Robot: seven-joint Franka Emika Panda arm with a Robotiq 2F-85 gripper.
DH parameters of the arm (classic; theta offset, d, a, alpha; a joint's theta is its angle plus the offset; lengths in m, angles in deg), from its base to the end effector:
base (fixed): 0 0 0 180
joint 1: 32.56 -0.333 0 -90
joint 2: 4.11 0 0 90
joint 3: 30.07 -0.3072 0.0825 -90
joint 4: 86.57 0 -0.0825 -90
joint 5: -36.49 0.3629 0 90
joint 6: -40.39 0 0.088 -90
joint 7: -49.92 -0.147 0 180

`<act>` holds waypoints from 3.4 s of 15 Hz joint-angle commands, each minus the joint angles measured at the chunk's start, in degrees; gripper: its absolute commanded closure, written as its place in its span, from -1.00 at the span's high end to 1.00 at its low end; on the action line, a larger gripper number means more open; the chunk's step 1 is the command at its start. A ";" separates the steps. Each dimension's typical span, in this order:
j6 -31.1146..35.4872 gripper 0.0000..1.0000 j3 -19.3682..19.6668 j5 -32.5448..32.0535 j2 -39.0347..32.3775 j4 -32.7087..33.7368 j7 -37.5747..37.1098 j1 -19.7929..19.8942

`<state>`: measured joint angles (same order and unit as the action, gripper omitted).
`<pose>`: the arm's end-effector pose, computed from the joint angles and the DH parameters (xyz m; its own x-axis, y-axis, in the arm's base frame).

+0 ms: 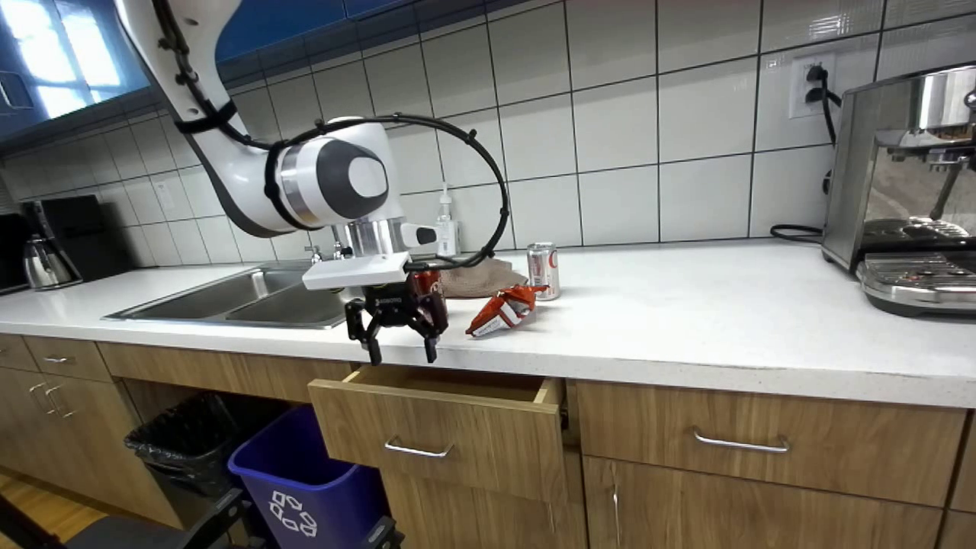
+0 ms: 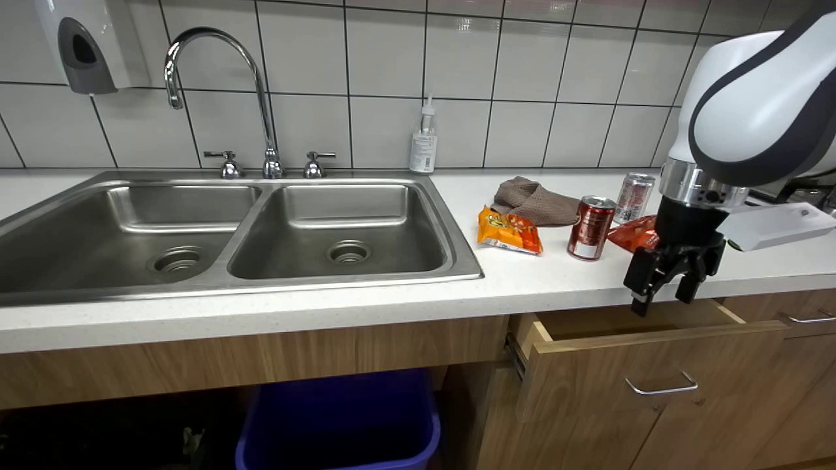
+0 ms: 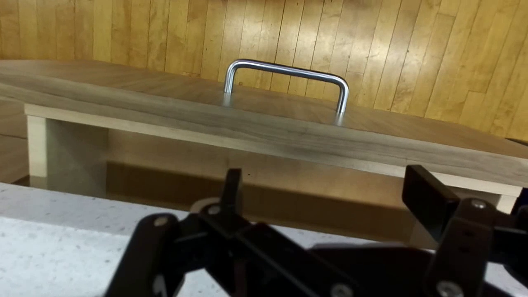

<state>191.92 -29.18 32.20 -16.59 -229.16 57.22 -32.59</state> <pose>0.4534 -0.0066 0.1687 0.9819 0.1774 -0.0669 0.1794 -0.9834 0.0266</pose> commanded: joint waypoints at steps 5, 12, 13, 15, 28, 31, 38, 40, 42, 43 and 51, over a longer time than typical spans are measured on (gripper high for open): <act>4.17 1.00 -0.51 0.57 -6.31 3.44 -0.10 0.65; 5.56 1.00 -0.44 0.84 -9.88 5.65 -1.50 0.44; 5.66 1.00 -0.55 1.15 -10.15 5.77 -1.59 0.57; 5.77 1.00 -0.70 1.80 -10.32 5.65 -1.94 0.67; 7.64 1.00 1.83 2.91 -6.91 -0.54 -11.20 -1.51; 8.41 1.00 2.52 2.40 -5.48 -2.10 -12.43 -2.50; 6.02 1.00 2.70 2.50 -1.44 -6.12 -13.47 -2.76; 5.46 1.00 3.05 2.15 -0.67 -7.13 -14.71 -2.86; 5.01 1.00 3.34 1.80 0.11 -8.48 -15.61 -2.91; 4.81 1.00 3.45 1.58 0.45 -9.06 -16.11 -2.98; 5.16 1.00 2.84 1.69 2.38 -9.15 -15.49 -2.24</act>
<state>198.23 -26.44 34.95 -16.48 -238.16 42.88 -34.70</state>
